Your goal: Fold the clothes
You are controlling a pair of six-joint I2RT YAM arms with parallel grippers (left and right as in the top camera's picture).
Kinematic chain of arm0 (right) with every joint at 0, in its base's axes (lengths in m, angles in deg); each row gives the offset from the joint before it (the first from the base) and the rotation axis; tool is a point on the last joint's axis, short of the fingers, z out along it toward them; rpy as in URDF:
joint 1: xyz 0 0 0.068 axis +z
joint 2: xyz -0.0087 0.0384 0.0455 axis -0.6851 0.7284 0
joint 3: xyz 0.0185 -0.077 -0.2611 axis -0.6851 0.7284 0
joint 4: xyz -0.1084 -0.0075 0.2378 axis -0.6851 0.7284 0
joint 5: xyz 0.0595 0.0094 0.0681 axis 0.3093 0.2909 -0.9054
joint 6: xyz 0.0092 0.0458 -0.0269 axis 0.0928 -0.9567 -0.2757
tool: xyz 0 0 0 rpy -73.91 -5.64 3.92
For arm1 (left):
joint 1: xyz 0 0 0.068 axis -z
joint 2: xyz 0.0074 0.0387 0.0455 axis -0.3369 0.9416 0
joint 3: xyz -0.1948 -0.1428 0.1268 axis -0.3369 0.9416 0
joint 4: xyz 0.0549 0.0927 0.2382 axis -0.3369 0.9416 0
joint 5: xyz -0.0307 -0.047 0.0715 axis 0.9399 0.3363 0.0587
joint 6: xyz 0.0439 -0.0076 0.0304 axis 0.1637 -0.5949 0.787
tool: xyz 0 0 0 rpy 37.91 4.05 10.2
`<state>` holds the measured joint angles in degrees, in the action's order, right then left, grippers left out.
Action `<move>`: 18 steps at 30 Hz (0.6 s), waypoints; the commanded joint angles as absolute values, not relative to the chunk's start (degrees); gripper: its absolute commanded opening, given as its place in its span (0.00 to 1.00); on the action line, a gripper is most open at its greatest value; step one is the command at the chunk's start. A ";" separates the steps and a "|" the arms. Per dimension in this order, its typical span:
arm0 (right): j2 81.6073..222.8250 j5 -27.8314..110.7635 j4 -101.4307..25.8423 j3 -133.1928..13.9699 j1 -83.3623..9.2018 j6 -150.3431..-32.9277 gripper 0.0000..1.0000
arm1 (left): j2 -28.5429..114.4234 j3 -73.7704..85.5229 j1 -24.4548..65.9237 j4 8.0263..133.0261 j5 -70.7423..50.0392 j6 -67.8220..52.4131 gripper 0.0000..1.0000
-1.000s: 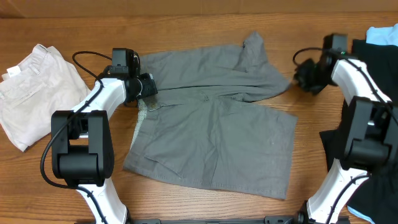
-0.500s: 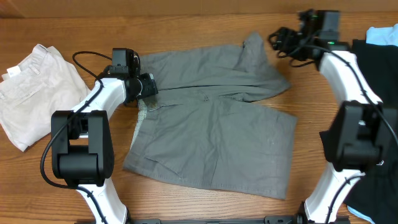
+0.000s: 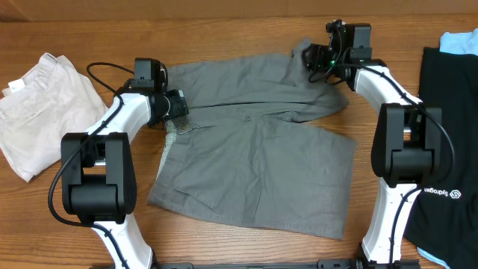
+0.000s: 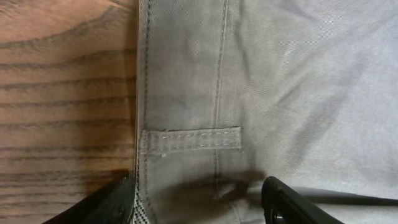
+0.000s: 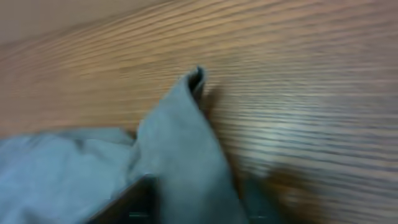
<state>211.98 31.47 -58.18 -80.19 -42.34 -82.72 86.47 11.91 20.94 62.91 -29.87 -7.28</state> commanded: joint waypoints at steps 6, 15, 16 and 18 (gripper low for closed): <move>212.31 37.83 -55.42 -80.52 -43.80 -83.09 0.04 | 88.61 12.78 20.46 63.76 -30.55 -7.93 0.69; 212.31 49.02 -49.04 -80.52 -48.13 -96.18 0.23 | 88.61 12.78 20.46 64.15 -30.96 -7.93 0.69; 212.31 48.19 -49.26 -80.52 -48.15 -95.88 0.39 | 88.61 12.78 20.46 64.18 -30.96 -7.91 0.69; 212.16 46.24 -49.41 -80.54 -48.15 -95.77 0.70 | 88.61 12.78 20.46 64.15 -30.96 -7.93 0.69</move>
